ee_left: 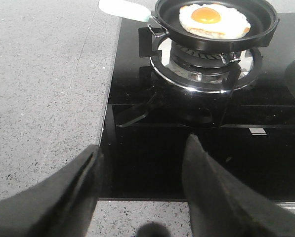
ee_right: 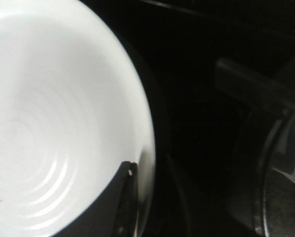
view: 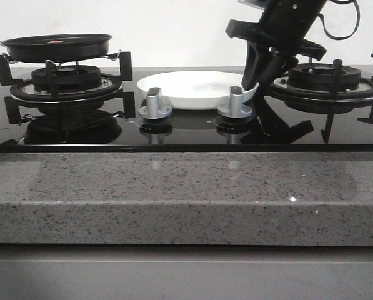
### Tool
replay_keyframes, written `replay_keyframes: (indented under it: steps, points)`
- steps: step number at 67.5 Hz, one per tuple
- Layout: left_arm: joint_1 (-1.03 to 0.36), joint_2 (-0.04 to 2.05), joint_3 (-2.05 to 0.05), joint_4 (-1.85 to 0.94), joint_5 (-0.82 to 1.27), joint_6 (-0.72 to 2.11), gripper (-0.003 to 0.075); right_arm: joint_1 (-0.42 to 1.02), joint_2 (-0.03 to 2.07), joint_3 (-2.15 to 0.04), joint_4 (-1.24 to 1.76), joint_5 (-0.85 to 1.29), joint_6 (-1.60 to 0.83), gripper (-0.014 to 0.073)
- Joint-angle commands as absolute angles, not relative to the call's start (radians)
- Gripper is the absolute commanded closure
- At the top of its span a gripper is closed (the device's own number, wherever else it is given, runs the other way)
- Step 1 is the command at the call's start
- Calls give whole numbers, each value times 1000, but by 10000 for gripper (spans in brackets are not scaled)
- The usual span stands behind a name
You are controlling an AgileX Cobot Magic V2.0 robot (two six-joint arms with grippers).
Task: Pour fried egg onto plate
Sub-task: 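Lower the right gripper onto the rim of the white plate, then grasp the plate rim with the right gripper and lift it up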
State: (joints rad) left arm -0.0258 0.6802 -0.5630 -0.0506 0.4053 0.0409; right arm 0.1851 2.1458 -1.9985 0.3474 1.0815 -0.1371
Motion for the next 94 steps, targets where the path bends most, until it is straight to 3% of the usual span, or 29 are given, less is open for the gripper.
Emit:
replay_keyframes:
  steps: [1,12,43,67,94]
  points:
    - [-32,684,-599,-59,335,39,355,182,2093,-2026,358,1072,-143,543]
    - [-32,684,-599,-59,335,39,355,182,2092,-2026,372,1050,-143,669]
    - [-32,684,-599,-59,335,39,355,186,1979,-2124,433,1054,-139,662]
    - [-32,684,-599,-55,335,39,355,296,1755,-1852,418,948,-164,662]
    - [-32,684,-599,-55,335,39,355,299,1557,-1476,418,806,-165,662]
